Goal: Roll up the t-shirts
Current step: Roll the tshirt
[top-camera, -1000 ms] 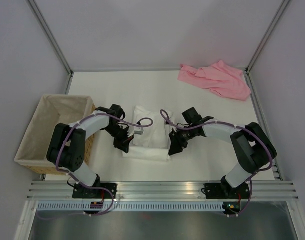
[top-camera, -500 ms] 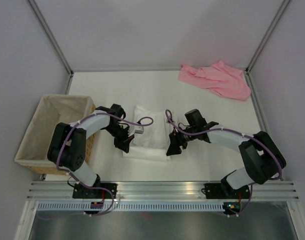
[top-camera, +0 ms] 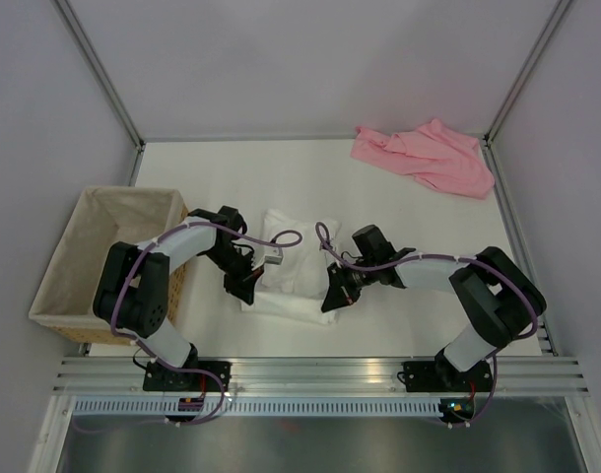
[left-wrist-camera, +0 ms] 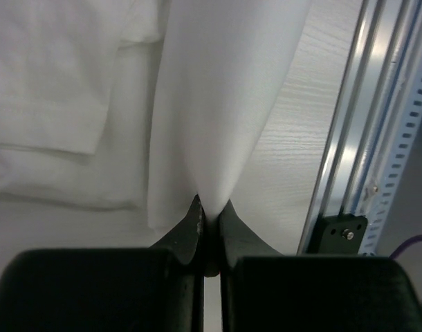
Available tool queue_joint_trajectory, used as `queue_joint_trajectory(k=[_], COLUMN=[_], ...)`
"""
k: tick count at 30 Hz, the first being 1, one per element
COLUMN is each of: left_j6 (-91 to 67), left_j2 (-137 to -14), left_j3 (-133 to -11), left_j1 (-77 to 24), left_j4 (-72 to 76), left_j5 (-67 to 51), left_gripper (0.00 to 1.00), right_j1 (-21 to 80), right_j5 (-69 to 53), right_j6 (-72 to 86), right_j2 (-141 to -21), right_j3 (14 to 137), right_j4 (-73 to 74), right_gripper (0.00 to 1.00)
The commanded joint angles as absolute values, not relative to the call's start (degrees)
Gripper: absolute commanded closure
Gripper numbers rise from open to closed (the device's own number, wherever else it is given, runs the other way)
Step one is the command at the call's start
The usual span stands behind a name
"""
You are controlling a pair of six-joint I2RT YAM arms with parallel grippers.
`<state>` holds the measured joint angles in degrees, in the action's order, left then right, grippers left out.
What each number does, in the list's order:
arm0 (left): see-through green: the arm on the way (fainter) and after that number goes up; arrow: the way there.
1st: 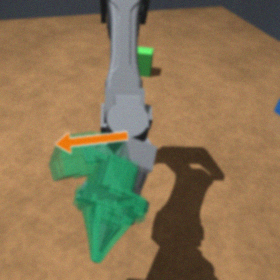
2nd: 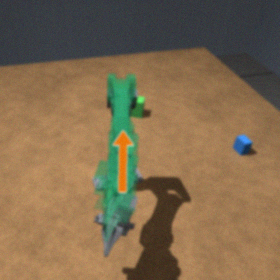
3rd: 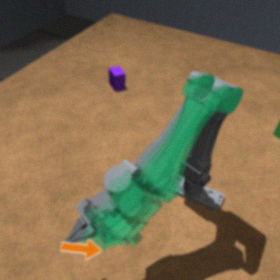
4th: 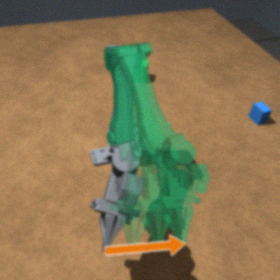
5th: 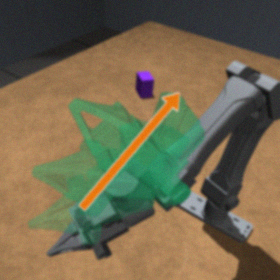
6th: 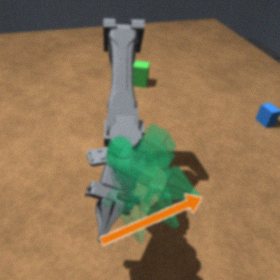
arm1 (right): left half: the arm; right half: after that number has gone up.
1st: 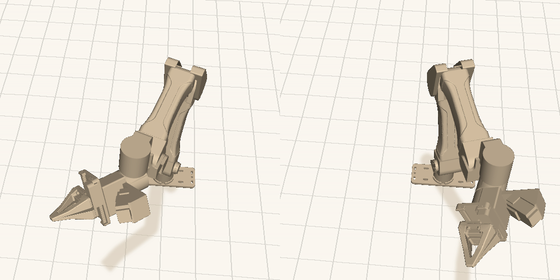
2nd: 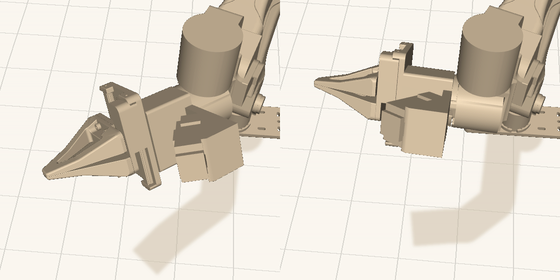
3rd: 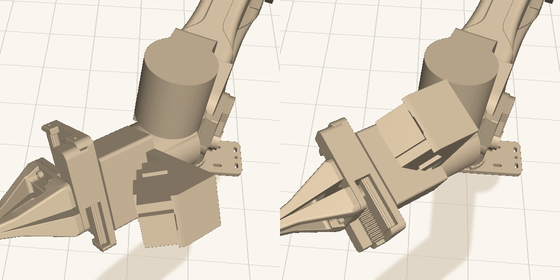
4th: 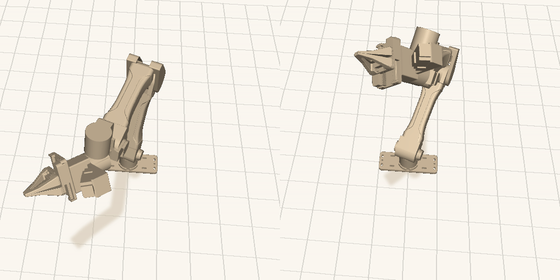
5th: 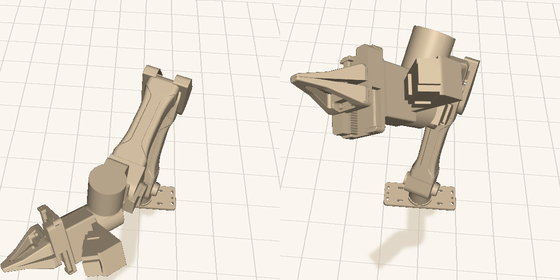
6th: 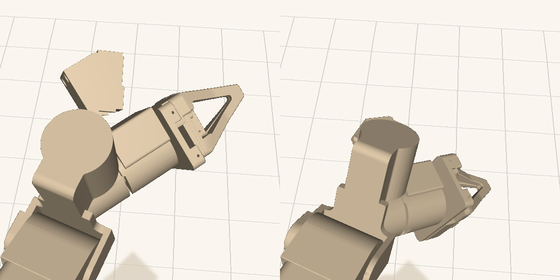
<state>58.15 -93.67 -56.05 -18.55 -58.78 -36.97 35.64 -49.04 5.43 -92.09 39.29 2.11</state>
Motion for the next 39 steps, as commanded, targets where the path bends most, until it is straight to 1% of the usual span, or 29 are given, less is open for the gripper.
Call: queue_joint_trajectory(k=[1,4,6,7,8,10,13,16,22,23,29,31,33,36,37,39], left_j6=[62.8,62.5,59.2,58.1,56.3,51.7,49.2,47.0,46.9,47.0,44.4,44.0,44.3,46.7,49.0,52.0], left_j2=[-90.5,-89.2,-89.9,-91.7,-92.5,-94.8,-95.6,-95.8,-96.2,-95.4,-92.5,-89.5,-86.6,-81.0,-77.2,-73.1], left_j3=[-55.1,-53.9,-54.2,-54.7,-55.2,-56.9,-57.1,-55.5,-57.4,-58.3,-64.1,-64.8,-62.4,-56.5,-53.8,-50.4], left_j1=[-18.3,-18.2,-17.6,-17.2,-16.4,-15.4,-13.5,-13.4,-13.4,-13.4,-13.4,-13.4,-14.1,-16.7,-18.1,-19.6], left_j4=[-67.7,-68.2,-64.7,-63.6,-61.5,-57.1,-53.2,-49.0,-48.9,-49.0,-48.6,-47.6,-42.0,-35.5,-34.7,-32.2], left_j5=[-43.3,-44.1,-44.2,-44.2,-43.9,-41.8,-38.7,-33.6,-32.1,-31.8,-29.3,-29.5,-26.7,-19.5,-18.9,-18.9], left_gripper=[0.98,0.98,0.95,0.91,0.84,0.8,0.76,0.76,0.69,0.66,0.56,0.54,0.53,0.53,0.52,0.47], right_j1=[33.1,31.3,29.9,29.4,28.9,28.7,28.6,28.5,28.5,28.5,28.4,28.5,28.4,28.4,28.4,28.4], right_j5=[-54.8,-55.8,-54.2,-53.8,-52.7,-51.3,-49.0,-47.9,-46.1,-46.1,-45.6,-45.2,-45.0,-44.5,-44.4,-44.0], right_j6=[10.1,11.3,11.6,11.7,11.6,10.9,8.7,8.1,7.8,7.7,7.5,7.6,7.7,7.7,7.6,8.3], right_j2=[-90.2,-90.1,-92.3,-93.4,-95.6,-97.5,-99.1,-99.7,-102.1,-102.1,-102.7,-103.0,-103.5,-104.2,-104.4,-104.3], right_j3=[36.5,35.9,36.6,38.0,38.8,41.7,45.0,46.4,47.8,48.1,49.8,50.4,50.8,51.7,51.8,51.3], right_j4=[1.2,1.4,1.7,1.6,1.8,3.8,6.7,7.5,7.6,7.7,7.7,7.7,7.6,7.9,7.9,7.3], right_gripper=[1.0,1.0,1.0,1.0,1.0,1.0,0.99,0.96,0.92,0.91,0.9,0.91,0.91,0.92,0.92,0.92])
